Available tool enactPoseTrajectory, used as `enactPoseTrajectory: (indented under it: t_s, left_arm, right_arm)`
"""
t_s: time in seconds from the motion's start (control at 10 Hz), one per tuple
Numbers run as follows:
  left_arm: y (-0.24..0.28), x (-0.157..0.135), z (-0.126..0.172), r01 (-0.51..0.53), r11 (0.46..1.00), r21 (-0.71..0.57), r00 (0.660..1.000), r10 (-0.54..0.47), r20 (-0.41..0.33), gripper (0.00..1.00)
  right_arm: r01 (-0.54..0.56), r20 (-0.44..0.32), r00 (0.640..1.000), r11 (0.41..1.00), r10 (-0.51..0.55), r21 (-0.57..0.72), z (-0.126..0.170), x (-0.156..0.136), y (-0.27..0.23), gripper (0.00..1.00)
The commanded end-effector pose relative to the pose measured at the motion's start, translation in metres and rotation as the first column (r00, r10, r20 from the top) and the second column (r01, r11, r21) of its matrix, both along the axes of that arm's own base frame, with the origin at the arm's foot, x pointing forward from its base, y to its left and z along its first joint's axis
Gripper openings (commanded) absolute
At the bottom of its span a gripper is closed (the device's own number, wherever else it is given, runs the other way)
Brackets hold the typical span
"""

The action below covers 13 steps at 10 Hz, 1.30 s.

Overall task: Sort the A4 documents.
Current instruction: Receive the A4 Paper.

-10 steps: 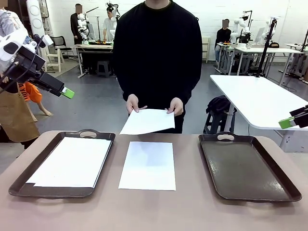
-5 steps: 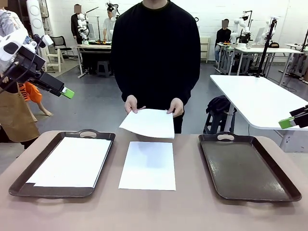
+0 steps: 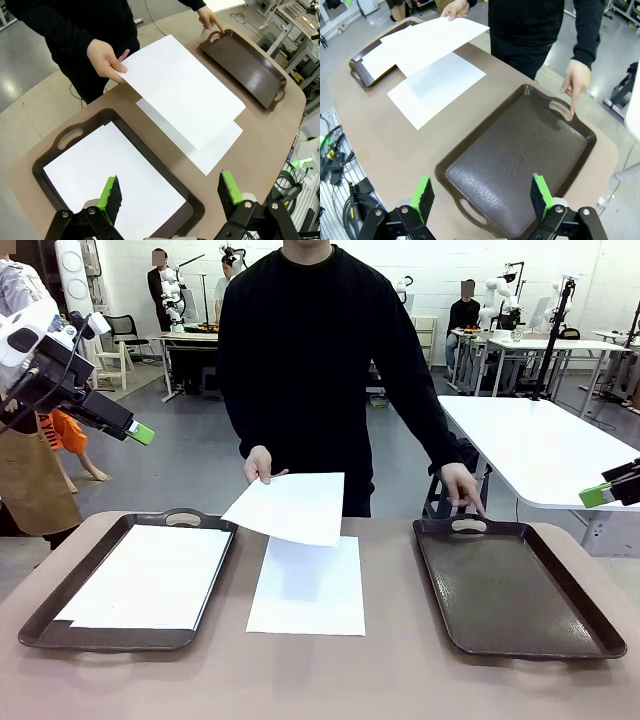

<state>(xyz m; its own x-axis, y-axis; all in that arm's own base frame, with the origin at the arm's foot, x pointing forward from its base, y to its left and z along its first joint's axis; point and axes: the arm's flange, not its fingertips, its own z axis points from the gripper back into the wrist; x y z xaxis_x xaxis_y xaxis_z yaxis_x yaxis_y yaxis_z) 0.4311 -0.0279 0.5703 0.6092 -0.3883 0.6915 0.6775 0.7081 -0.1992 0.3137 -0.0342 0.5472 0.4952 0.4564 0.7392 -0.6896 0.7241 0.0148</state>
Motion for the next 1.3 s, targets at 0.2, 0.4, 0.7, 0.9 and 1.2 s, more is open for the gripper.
enactPoseTrajectory:
  t_s: [0.2,0.4,0.7,0.9,1.2]
  left_arm:
    - [0.001,0.001,0.0,0.01,1.0,0.003,1.0,-0.01,0.008,1.0]
    - [0.001,0.001,0.0,0.01,1.0,0.003,1.0,-0.01,0.008,1.0]
    - [0.001,0.001,0.0,0.01,1.0,0.003,1.0,-0.01,0.008,1.0]
    - [0.001,0.001,0.0,0.01,1.0,0.003,1.0,-0.01,0.008,1.0]
    - [0.001,0.001,0.0,0.01,1.0,0.003,1.0,-0.01,0.008,1.0]
  right_arm:
    - [-0.007,-0.003,1.0,1.0,0.007,0.007,-0.001,0.001,0.0,1.0]
    - [-0.007,-0.003,1.0,1.0,0.007,0.007,-0.001,0.001,0.0,1.0]
    - [0.0,0.0,1.0,1.0,0.0,0.0,0.0,0.0,0.0,1.0]
    - [-0.054,-0.132,0.988,0.986,0.076,0.157,-0.01,0.034,0.01,1.0]
    - [-0.04,-0.299,0.943,0.938,0.15,0.343,-0.042,0.086,0.053,1.0]
